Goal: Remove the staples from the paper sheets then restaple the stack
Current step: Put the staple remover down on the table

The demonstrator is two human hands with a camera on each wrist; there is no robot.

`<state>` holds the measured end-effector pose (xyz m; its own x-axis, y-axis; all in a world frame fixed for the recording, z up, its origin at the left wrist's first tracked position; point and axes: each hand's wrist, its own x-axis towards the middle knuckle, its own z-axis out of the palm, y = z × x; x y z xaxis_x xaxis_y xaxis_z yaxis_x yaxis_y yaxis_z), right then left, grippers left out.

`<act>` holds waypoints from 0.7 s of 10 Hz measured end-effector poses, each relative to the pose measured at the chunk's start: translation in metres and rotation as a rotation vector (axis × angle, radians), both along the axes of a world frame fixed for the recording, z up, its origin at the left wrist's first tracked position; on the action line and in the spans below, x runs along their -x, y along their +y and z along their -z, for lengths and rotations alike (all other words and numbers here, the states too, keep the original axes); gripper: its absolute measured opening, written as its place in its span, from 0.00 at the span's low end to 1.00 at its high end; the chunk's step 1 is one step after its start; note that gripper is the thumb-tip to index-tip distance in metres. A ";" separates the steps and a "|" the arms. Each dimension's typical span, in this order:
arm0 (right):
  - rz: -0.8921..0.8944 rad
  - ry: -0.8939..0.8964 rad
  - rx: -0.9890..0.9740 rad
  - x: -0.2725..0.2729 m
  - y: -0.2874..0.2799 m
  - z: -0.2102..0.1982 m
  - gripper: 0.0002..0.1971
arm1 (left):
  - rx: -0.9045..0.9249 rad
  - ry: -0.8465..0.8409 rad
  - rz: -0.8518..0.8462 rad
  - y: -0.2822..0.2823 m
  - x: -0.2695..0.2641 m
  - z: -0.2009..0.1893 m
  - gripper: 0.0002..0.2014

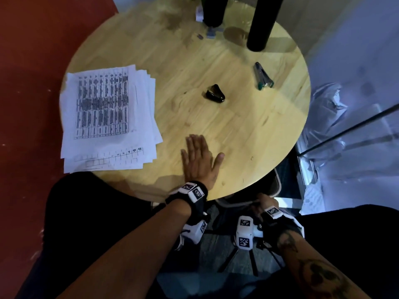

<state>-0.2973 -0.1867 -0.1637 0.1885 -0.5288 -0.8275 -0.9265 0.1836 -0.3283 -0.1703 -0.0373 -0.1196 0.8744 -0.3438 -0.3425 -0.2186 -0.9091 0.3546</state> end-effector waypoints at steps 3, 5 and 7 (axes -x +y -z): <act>-0.128 0.028 0.020 -0.003 -0.003 -0.009 0.19 | 0.179 0.091 -0.173 0.020 -0.096 -0.003 0.29; 0.270 -0.107 -0.174 -0.003 -0.010 0.001 0.07 | 0.019 0.206 0.280 0.007 -0.072 -0.010 0.29; 0.147 -0.020 -0.155 0.007 -0.027 -0.011 0.08 | 0.079 0.210 0.529 0.020 -0.038 -0.021 0.31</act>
